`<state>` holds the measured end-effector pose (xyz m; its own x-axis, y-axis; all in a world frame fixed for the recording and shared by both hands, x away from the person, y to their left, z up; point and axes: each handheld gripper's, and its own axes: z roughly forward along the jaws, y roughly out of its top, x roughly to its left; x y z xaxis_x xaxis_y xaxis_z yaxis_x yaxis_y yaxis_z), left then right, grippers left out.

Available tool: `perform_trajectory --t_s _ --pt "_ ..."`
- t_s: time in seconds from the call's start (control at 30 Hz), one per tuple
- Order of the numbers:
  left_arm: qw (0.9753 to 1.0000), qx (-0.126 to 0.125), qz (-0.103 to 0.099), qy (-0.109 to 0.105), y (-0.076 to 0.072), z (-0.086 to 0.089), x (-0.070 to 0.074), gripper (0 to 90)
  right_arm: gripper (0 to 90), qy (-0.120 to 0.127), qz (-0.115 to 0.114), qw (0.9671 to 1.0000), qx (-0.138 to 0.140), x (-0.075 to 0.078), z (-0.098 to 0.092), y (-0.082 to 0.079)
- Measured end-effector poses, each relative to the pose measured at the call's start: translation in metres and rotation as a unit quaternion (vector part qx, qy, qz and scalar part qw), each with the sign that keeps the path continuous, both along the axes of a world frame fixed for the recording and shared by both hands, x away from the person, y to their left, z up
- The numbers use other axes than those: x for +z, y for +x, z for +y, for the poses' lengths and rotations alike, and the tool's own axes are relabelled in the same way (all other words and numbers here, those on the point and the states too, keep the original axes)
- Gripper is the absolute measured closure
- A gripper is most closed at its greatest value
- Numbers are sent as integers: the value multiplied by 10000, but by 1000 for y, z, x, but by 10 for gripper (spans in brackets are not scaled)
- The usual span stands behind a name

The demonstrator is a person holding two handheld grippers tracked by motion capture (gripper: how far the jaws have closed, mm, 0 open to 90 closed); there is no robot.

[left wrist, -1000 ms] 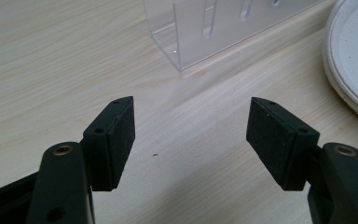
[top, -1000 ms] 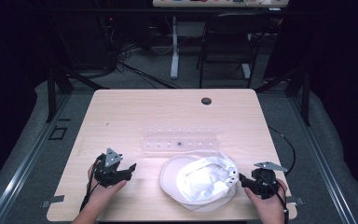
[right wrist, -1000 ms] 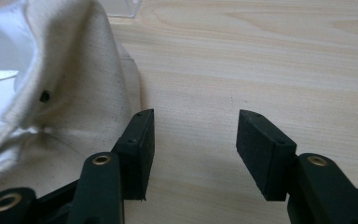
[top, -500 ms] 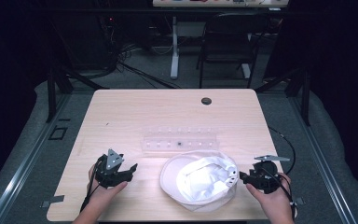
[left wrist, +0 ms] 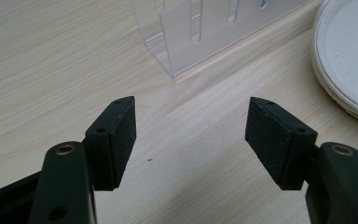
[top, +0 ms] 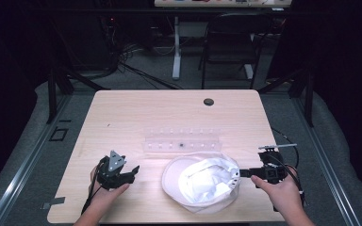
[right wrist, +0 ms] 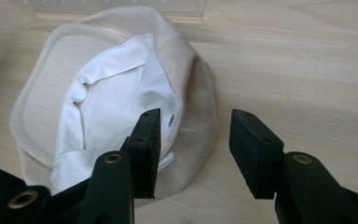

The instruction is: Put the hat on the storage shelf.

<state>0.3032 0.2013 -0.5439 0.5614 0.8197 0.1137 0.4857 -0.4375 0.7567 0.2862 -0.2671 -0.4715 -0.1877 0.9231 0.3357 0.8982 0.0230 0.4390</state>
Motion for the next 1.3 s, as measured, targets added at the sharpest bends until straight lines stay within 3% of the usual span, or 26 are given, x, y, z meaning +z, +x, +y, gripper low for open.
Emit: perform_trajectory --t_s 0.23,0.27,0.3,0.47,0.63,0.87,1.0,1.13,1.3 --pt "10000 -1 -44 48 -1 -1 0 340 523 187 283 9994 89 -14 10 7" --pt "10000 2 -47 48 -1 -1 0 340 550 187 309 9993 122 -16 11 8" --pt "10000 -1 -38 61 0 -1 -1 340 704 93 347 9992 165 -19 16 8" --pt "10000 24 -31 49 1 1 -1 339 833 42 412 9986 322 -14 16 15" --pt "10000 37 -86 32 1 1 -1 343 844 -85 380 9988 293 -5 12 24" --pt "9999 46 -102 6 1 1 -1 349 844 -467 326 9983 157 8 7 50" --pt "9999 34 -103 24 1 2 -1 353 844 -637 457 9968 128 12 8 66" --pt "10000 41 -89 14 1 2 -1 353 838 -655 583 9961 97 11 10 70" --pt "10000 49 -81 13 1 3 -1 353 698 -604 833 9947 53 7 14 69"
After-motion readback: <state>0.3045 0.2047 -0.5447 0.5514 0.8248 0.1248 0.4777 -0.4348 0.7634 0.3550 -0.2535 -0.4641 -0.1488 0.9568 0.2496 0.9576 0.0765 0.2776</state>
